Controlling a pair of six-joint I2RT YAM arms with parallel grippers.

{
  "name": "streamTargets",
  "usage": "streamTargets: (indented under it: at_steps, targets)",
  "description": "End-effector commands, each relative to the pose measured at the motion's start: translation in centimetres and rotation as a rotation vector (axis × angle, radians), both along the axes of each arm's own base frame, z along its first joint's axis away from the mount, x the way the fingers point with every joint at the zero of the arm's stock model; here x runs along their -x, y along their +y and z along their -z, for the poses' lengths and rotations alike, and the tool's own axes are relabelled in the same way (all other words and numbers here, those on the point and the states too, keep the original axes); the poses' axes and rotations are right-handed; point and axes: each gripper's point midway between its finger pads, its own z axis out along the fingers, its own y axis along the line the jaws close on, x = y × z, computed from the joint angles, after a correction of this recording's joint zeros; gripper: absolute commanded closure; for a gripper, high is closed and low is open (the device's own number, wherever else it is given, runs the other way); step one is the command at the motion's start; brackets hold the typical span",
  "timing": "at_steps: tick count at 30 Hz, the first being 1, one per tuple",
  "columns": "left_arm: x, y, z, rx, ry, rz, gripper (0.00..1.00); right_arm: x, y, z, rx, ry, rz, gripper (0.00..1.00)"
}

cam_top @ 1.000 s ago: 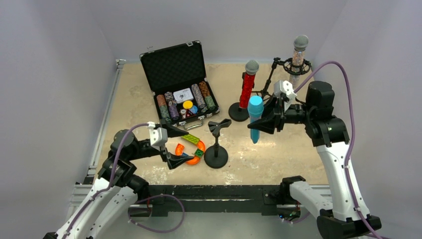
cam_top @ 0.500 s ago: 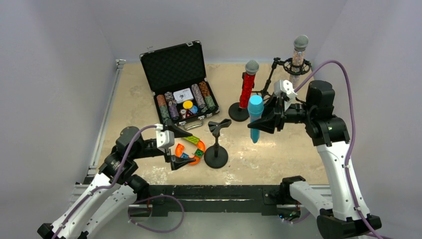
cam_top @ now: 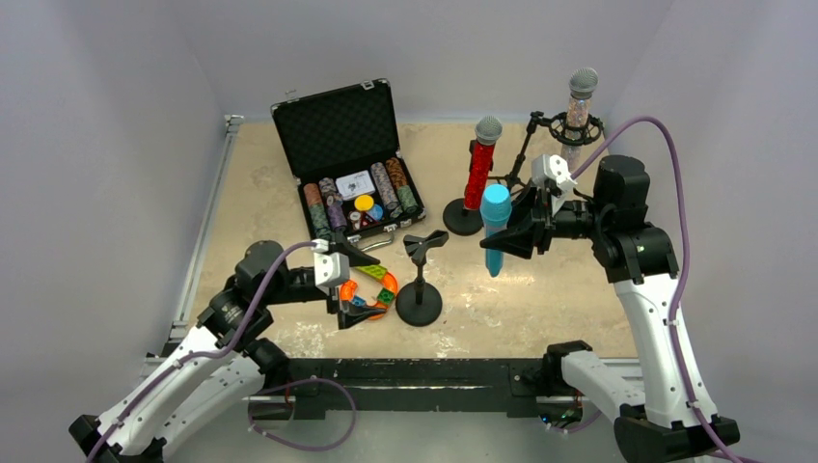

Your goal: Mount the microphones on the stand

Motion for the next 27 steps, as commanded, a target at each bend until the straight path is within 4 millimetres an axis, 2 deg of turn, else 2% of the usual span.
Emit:
streamTargets:
  at_steps: [1, 17, 22, 26, 27]
  targets:
    - [-0.2, -0.5, -2.5, 0.042, -0.074, 0.010, 0.02, 0.5, 0.0, -1.6, -0.017, -0.053, -0.026, 1.00]
    - [-1.0, -1.6, -2.8, 0.046, -0.079, -0.002, 0.02, 0.3, 0.1, -1.6, -0.017, -0.048, -0.029, 1.00]
    - [-1.7, -2.7, -3.6, 0.063, -0.084, 0.007, 0.02, 0.2, 0.1, -1.6, -0.017, -0.043, -0.035, 1.00]
    - [-3.0, -3.2, -4.2, 0.067, -0.105, -0.029, 0.02, 0.2, 0.1, -1.6, -0.017, -0.046, -0.034, 1.00]
    - [-3.6, -3.4, -5.2, 0.090, -0.133, -0.046, 0.02, 0.2, 0.1, -1.6, -0.017, -0.045, -0.034, 1.00]
